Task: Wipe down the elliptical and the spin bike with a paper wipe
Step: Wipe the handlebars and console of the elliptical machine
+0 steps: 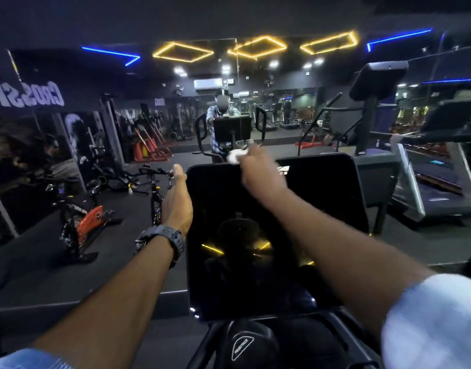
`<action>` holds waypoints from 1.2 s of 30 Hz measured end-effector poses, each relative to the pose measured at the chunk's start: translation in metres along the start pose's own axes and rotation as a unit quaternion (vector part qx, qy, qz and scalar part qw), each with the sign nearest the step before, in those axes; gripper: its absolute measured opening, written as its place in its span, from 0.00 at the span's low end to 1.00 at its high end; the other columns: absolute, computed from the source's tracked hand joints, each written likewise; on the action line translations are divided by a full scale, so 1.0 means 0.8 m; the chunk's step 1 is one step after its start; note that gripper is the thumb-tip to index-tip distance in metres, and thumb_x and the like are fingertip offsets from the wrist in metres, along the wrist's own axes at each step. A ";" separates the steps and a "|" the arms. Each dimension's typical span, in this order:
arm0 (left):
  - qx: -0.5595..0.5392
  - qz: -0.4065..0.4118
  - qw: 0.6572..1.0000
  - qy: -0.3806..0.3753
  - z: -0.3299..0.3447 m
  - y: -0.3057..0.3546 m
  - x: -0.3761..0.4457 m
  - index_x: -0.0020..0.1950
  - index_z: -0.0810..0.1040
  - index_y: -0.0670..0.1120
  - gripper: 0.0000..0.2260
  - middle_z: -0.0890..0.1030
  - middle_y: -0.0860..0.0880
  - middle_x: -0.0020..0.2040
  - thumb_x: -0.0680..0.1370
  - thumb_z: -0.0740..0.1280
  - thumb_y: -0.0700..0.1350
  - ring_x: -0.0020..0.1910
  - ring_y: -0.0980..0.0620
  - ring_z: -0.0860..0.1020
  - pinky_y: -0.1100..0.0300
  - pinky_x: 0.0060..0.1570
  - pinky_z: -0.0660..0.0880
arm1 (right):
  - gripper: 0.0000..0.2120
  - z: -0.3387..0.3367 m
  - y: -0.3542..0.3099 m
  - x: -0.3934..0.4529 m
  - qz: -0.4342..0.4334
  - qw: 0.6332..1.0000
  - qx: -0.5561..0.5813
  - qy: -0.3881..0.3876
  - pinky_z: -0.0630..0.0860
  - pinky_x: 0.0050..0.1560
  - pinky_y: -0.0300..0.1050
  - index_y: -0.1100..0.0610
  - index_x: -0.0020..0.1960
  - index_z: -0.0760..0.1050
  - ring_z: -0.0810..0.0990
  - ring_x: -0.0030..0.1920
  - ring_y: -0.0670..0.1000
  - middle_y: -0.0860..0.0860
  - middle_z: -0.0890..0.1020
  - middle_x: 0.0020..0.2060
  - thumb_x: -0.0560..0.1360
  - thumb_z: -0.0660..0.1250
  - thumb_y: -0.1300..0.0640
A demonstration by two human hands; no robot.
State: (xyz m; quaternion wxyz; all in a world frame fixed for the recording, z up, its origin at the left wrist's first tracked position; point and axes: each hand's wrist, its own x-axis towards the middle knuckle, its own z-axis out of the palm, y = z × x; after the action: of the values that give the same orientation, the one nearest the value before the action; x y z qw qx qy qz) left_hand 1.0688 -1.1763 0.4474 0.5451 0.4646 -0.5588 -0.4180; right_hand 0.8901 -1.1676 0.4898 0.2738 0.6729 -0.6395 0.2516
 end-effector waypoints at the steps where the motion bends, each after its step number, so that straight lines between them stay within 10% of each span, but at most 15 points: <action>1: -0.002 -0.002 1.000 0.005 0.004 -0.001 0.000 0.71 0.72 0.57 0.53 0.73 0.49 0.72 0.58 0.44 0.86 0.70 0.46 0.71 0.41 0.71 0.65 | 0.15 0.003 -0.026 -0.001 -0.029 0.999 0.016 -0.029 0.77 0.55 0.55 0.60 0.60 0.77 0.74 0.61 0.62 0.62 0.72 0.62 0.75 0.62 0.65; 6: 0.043 -0.001 0.999 0.031 0.012 0.001 0.006 0.67 0.76 0.60 0.45 0.77 0.48 0.67 0.64 0.41 0.82 0.65 0.44 0.75 0.41 0.68 0.68 | 0.14 0.012 -0.084 0.000 -0.124 0.991 0.038 -0.038 0.78 0.51 0.56 0.58 0.63 0.75 0.72 0.62 0.59 0.58 0.73 0.60 0.78 0.60 0.58; 13: 0.178 0.087 0.980 -0.009 0.016 0.034 0.008 0.77 0.65 0.51 0.34 0.64 0.47 0.77 0.79 0.41 0.68 0.76 0.45 0.62 0.47 0.74 0.57 | 0.11 -0.020 0.088 -0.037 0.121 0.992 -0.015 0.031 0.78 0.47 0.50 0.56 0.55 0.79 0.78 0.54 0.56 0.56 0.76 0.59 0.75 0.64 0.64; 17: 0.325 0.198 0.921 -0.079 0.025 0.044 0.020 0.59 0.77 0.43 0.29 0.76 0.43 0.66 0.83 0.44 0.61 0.73 0.44 0.66 0.47 0.75 0.56 | 0.08 -0.040 0.155 -0.060 0.241 0.969 -0.002 0.061 0.75 0.41 0.48 0.59 0.49 0.81 0.79 0.47 0.60 0.58 0.78 0.49 0.75 0.64 0.64; 24: 0.442 0.273 0.838 -0.163 0.090 0.052 0.036 0.60 0.76 0.44 0.21 0.79 0.43 0.60 0.78 0.49 0.50 0.64 0.43 0.73 0.42 0.72 0.59 | 0.11 -0.006 0.025 -0.026 0.008 0.998 0.055 -0.010 0.75 0.47 0.53 0.59 0.58 0.76 0.75 0.55 0.60 0.58 0.74 0.54 0.77 0.60 0.63; 32: 0.482 0.281 0.809 -0.187 0.101 0.055 0.039 0.61 0.73 0.40 0.26 0.78 0.45 0.55 0.73 0.49 0.52 0.56 0.46 0.73 0.44 0.69 0.63 | 0.10 -0.039 0.232 -0.113 0.283 0.953 -0.001 0.108 0.75 0.45 0.46 0.57 0.54 0.79 0.78 0.52 0.59 0.56 0.77 0.52 0.75 0.64 0.64; 36: 0.481 0.292 0.801 -0.204 0.113 0.060 0.033 0.62 0.73 0.42 0.25 0.78 0.44 0.58 0.75 0.48 0.53 0.59 0.44 0.74 0.47 0.67 0.65 | 0.17 -0.009 0.160 -0.102 0.073 0.995 -0.001 0.064 0.80 0.48 0.53 0.59 0.60 0.76 0.76 0.55 0.59 0.59 0.76 0.59 0.72 0.66 0.67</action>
State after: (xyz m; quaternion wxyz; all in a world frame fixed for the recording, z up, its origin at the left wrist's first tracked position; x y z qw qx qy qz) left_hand 0.9762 -1.1954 0.4947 0.2210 0.3863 -0.8955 -0.0018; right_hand 0.7576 -1.1076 0.4450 0.2958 0.6063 -0.6686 0.3129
